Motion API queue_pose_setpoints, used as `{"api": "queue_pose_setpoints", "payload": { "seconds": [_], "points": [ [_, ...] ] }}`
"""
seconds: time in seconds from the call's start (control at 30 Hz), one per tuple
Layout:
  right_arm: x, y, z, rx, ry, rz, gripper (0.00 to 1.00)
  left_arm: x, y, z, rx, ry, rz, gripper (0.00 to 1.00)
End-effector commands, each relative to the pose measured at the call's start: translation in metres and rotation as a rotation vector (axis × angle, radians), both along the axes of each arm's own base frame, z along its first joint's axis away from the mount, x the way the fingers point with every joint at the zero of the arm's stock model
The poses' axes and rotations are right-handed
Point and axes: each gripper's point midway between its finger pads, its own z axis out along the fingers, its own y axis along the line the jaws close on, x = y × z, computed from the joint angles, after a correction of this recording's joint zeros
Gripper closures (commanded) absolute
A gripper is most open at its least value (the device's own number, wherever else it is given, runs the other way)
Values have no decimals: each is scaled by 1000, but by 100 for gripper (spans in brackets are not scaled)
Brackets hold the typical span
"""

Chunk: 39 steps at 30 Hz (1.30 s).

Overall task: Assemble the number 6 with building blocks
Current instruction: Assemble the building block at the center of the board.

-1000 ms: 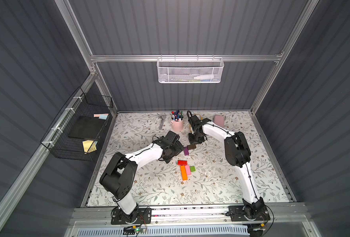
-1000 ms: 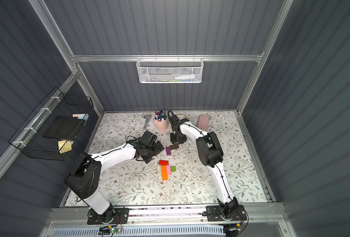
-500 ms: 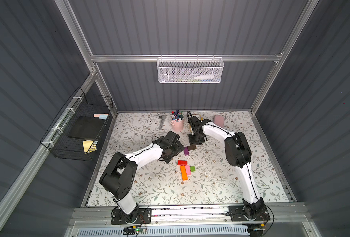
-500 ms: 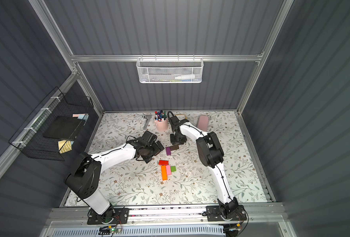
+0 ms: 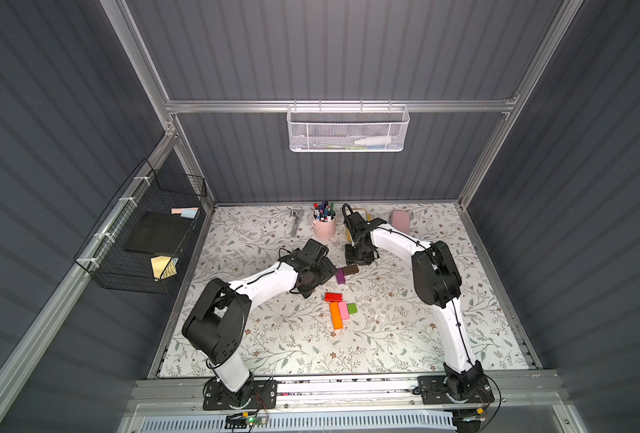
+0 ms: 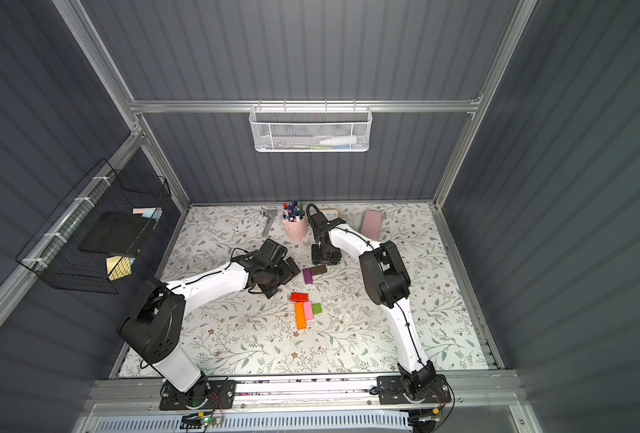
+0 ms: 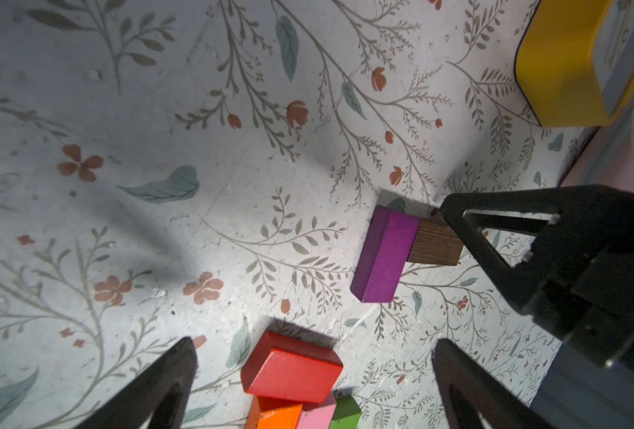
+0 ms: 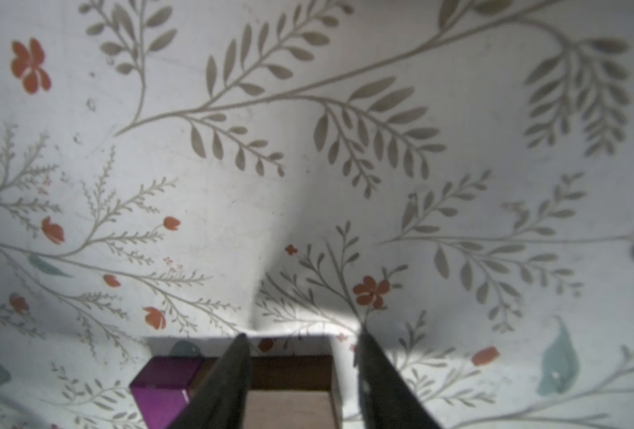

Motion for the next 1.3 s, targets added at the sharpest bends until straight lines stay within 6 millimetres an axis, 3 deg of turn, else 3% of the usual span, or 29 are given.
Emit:
{"api": "queue_pose_setpoints", "payload": {
  "seconds": [0.0,0.07,0.5,0.8,0.93,1.07,1.27],
  "points": [
    [6,-6,24,4,-62,-54,39,-4,1,8,8,-12,-14,1],
    [7,-8,29,11,-85,-61,34,-3,1,9,8,-13,-15,1],
    [-19,-13,50,81,-67,-58,38,0,10,20,16,-29,31,1],
    [-17,-15,34,87,-53,-27,38,0,23,23,-14,-47,89,1],
    [-25,-15,34,90,-30,-14,39,-2,30,26,-4,-53,110,1],
    [-40,-16,42,97,-32,2,40,-5,43,31,13,-41,134,1],
    [-88,3,52,68,-13,79,40,-4,64,30,0,-11,149,1]
  ]
}}
